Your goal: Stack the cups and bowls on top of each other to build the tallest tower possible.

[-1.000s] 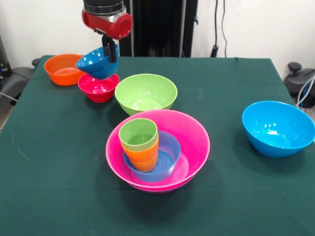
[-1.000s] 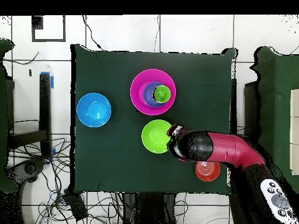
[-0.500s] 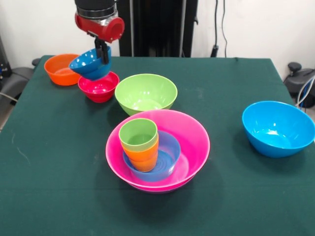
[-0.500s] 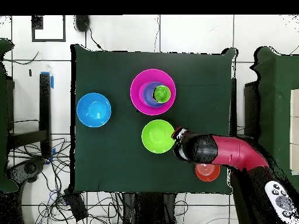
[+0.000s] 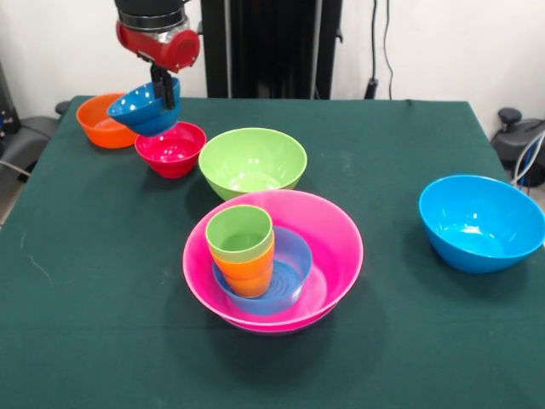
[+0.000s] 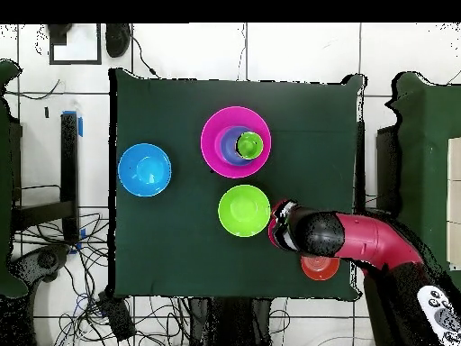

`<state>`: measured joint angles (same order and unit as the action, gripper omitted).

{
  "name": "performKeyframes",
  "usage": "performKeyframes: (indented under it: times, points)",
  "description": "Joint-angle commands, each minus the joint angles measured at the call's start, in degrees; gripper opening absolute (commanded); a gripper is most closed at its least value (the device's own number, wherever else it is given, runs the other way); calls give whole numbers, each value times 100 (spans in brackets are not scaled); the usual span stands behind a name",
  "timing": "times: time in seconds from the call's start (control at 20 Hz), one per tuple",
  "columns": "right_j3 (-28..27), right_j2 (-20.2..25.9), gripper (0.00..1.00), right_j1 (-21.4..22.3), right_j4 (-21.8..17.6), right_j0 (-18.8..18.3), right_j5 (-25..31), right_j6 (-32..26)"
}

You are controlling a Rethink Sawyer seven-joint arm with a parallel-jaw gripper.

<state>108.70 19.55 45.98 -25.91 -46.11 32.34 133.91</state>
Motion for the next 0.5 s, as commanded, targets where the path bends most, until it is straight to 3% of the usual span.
performKeyframes:
  times: [0.05,0.5]
  points:
    - [365,354,0,-297,-444,101,-415,-631]
    - [453,334,0,-353,-380,117,-607,-458]
